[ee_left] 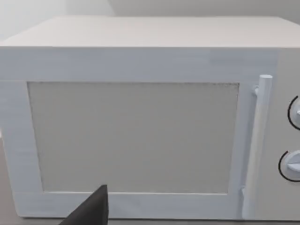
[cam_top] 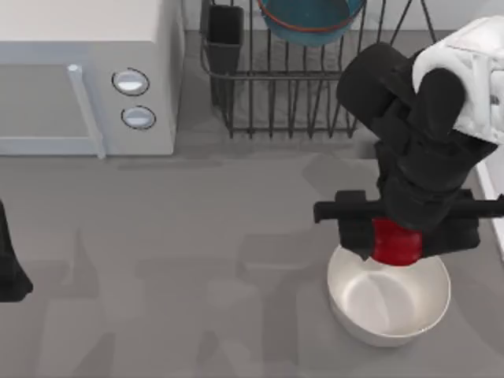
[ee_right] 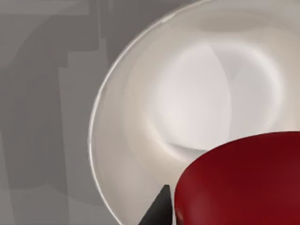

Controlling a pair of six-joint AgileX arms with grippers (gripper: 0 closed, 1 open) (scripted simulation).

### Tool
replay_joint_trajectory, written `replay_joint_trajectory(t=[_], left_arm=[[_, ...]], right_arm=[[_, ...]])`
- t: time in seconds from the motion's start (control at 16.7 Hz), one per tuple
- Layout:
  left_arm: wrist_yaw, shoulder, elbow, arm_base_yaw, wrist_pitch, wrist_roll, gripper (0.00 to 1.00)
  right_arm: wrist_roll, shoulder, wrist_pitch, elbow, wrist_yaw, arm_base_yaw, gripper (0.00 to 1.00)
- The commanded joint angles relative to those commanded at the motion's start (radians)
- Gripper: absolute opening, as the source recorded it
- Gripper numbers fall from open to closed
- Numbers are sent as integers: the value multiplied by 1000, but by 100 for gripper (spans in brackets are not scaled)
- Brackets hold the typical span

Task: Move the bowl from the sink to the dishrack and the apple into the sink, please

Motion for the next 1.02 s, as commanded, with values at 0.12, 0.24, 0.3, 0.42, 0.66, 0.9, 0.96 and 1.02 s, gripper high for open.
replay_joint_trajectory(t=[0.12, 0.24, 0.3, 0.42, 0.66, 0.9, 0.96, 1.02], left_arm=[[0, 0, 0, 0, 0, 0, 100], [0, 0, 0, 0, 0, 0, 100], [0, 0, 0, 0, 0, 0, 100], [0, 0, 0, 0, 0, 0, 100], [0, 0, 0, 0, 0, 0, 100], [0, 0, 0, 0, 0, 0, 100], [0, 0, 0, 0, 0, 0, 100], [0, 0, 0, 0, 0, 0, 100]], right_arm=[[0, -1, -2, 2, 0, 0, 0], [2, 3, 1, -1, -1, 2, 0], [2, 3, 1, -1, -1, 2, 0], [-2, 7, 25, -7, -8, -13, 0], [-44, 6, 170, -52, -48, -100, 0], [-119, 0, 429, -128, -114, -243, 0], [-142, -4, 504, -152, -134, -285, 0], [-165, -10, 583, -178, -154, -329, 0]])
